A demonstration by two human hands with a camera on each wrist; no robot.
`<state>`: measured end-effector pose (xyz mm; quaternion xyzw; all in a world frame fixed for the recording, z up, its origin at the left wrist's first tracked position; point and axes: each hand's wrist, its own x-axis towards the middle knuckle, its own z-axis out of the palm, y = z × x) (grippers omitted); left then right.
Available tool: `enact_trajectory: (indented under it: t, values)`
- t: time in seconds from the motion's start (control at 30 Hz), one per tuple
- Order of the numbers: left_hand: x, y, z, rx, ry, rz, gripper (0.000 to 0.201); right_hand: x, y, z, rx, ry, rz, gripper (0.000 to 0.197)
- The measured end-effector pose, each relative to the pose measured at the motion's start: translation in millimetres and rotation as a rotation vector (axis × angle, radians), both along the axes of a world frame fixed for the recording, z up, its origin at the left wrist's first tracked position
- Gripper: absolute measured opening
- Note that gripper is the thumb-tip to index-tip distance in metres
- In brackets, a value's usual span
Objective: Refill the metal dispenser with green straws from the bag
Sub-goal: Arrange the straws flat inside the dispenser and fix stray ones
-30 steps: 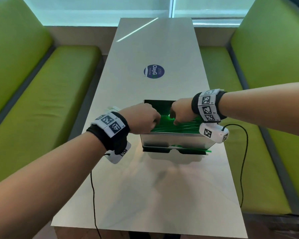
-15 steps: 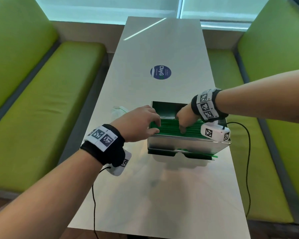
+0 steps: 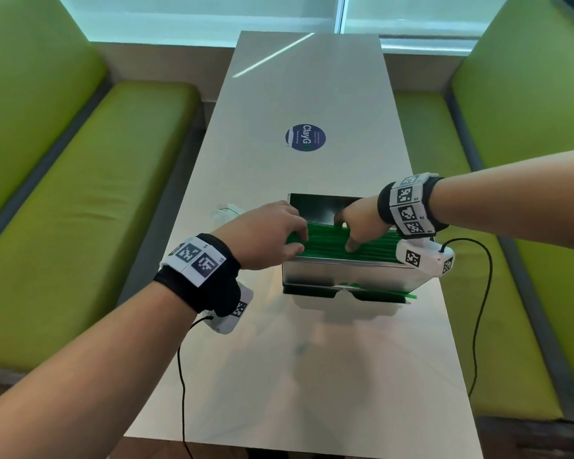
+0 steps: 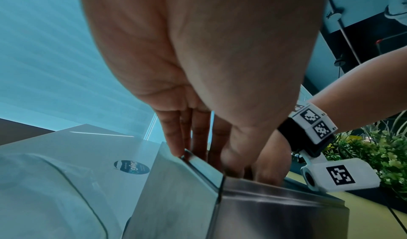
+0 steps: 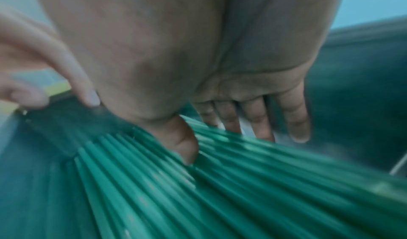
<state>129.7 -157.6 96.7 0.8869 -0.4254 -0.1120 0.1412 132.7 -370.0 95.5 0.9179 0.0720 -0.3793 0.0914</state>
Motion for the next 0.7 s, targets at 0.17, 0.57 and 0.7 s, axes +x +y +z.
enact_trajectory:
  t: [0.17,0.57,0.7]
  values:
    - [1,-7,4,0.032,-0.023,0.006,0.019,-8,-12,12,-0.088,-0.203,0.212,0.037]
    - [7,-37,10,0.354,-0.014,-0.107,0.033,-24,-44,8,0.086,-0.132,0.004,0.026]
    - [14,-50,19,0.413,0.041,-0.112,0.030,-30,-48,8,0.161,-0.016,0.002,0.019]
